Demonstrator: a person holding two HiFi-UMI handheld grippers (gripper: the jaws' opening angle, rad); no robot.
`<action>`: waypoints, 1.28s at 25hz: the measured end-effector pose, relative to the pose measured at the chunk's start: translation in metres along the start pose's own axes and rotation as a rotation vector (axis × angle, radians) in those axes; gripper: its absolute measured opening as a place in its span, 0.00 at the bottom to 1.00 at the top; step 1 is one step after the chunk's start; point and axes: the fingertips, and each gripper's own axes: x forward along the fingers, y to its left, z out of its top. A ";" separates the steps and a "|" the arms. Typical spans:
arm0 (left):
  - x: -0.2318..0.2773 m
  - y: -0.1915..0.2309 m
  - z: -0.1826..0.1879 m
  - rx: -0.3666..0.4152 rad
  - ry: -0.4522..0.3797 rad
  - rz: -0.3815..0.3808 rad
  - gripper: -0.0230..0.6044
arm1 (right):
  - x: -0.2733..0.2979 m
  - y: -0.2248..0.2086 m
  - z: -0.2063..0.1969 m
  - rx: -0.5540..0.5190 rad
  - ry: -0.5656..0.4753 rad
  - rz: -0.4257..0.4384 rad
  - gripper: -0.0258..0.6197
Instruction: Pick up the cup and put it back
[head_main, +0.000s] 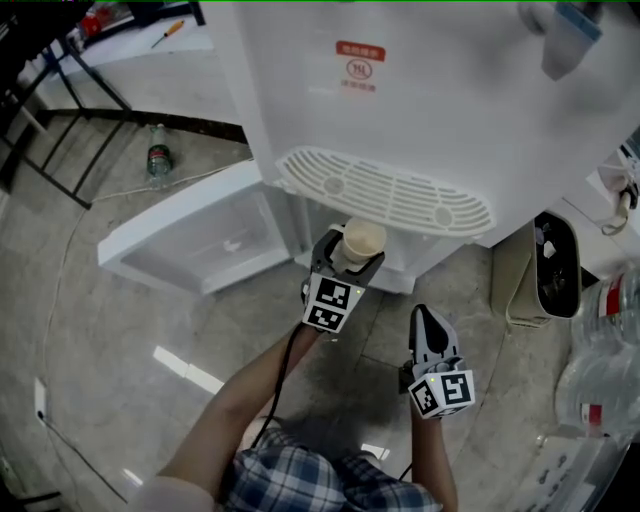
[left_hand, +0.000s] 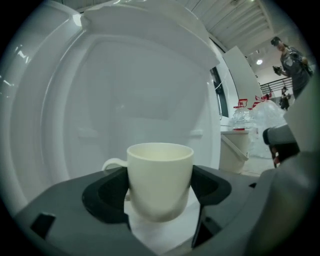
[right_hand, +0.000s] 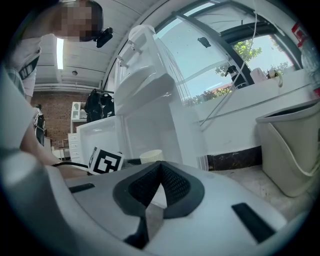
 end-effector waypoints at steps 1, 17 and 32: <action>-0.007 -0.002 0.006 0.005 -0.010 -0.015 0.66 | 0.000 0.000 -0.001 0.001 0.001 -0.002 0.07; -0.145 -0.035 0.106 0.051 -0.073 -0.163 0.66 | 0.002 0.013 0.018 -0.023 -0.029 0.013 0.07; -0.134 -0.023 0.090 0.007 -0.088 -0.111 0.66 | 0.006 0.017 0.017 -0.028 -0.027 0.027 0.07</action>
